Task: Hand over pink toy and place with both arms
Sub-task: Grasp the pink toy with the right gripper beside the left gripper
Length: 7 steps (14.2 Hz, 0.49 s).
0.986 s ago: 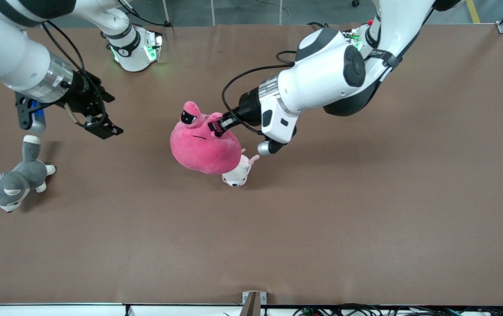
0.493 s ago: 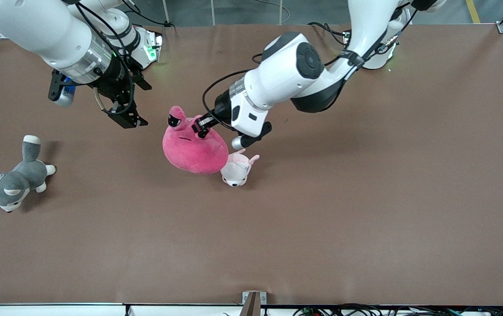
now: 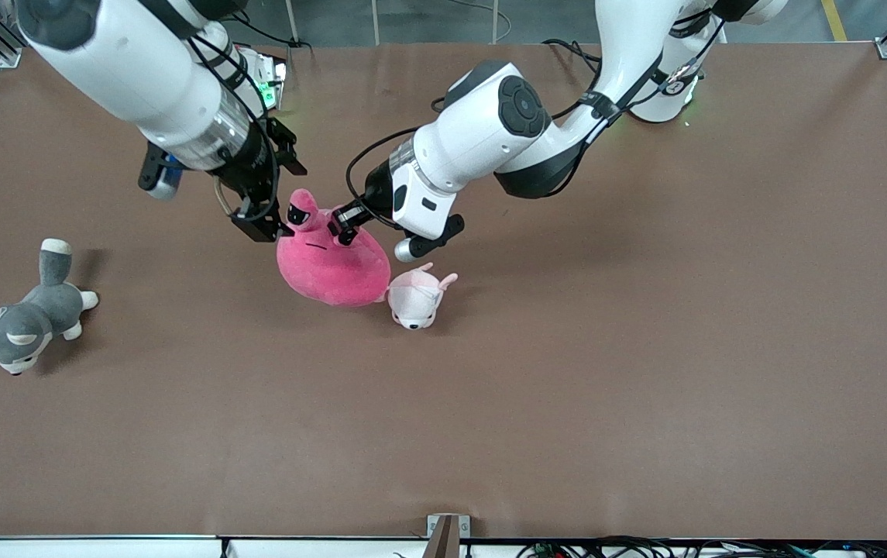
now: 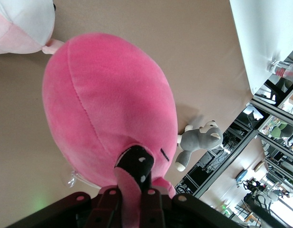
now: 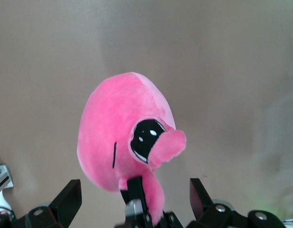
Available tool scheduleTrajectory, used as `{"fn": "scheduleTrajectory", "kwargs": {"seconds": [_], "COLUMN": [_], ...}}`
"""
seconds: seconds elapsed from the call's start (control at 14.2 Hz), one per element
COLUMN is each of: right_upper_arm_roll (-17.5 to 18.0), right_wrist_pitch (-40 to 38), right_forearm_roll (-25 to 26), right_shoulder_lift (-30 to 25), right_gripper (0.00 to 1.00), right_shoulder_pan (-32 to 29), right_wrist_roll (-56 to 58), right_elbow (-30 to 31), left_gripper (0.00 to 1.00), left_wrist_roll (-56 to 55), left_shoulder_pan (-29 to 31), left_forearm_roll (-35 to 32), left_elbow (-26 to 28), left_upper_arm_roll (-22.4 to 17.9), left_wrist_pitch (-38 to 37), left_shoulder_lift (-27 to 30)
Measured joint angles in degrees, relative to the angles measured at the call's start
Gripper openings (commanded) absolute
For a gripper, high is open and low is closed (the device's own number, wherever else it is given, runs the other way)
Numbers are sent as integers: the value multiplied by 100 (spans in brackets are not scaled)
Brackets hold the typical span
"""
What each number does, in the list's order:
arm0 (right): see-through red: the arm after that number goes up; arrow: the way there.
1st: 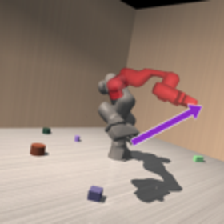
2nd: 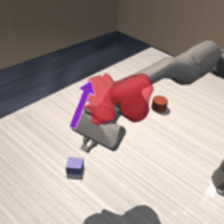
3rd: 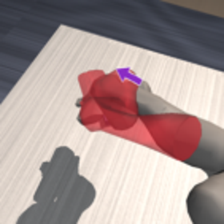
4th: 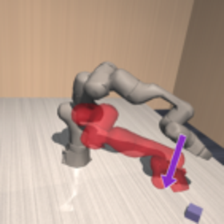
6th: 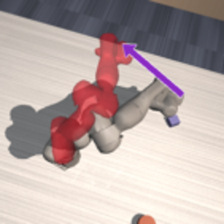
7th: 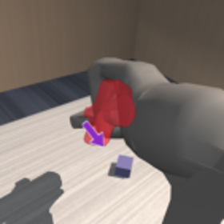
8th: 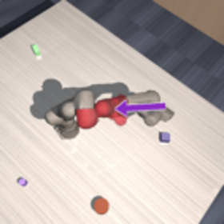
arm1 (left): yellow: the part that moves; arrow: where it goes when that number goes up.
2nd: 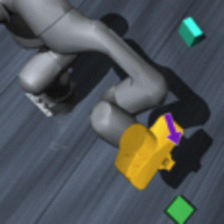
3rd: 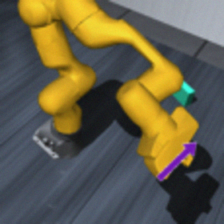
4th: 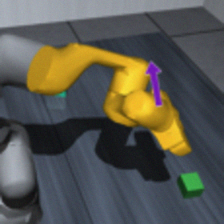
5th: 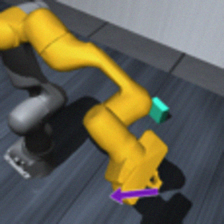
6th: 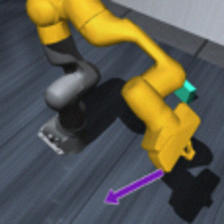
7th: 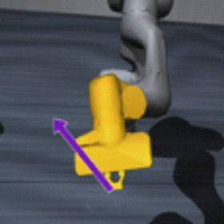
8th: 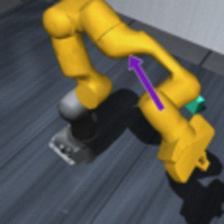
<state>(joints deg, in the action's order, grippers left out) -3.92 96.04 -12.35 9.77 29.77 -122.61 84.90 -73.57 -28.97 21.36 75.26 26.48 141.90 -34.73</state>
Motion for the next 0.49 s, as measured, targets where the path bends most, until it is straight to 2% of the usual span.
{"fn": "scheduleTrajectory", "kwargs": {"seconds": [0.49], "right_upper_arm_roll": [-12], "right_wrist_pitch": [164], "right_forearm_roll": [0], "right_shoulder_lift": [70], "right_gripper": [99], "right_shoulder_pan": [57], "right_wrist_roll": [-61], "right_elbow": [415], "left_gripper": [0], "left_wrist_roll": [-36], "left_shoulder_pan": [2], "left_forearm_roll": [0], "left_elbow": [-10], "left_upper_arm_roll": [-6], "left_wrist_pitch": [0], "left_shoulder_lift": [0]}}
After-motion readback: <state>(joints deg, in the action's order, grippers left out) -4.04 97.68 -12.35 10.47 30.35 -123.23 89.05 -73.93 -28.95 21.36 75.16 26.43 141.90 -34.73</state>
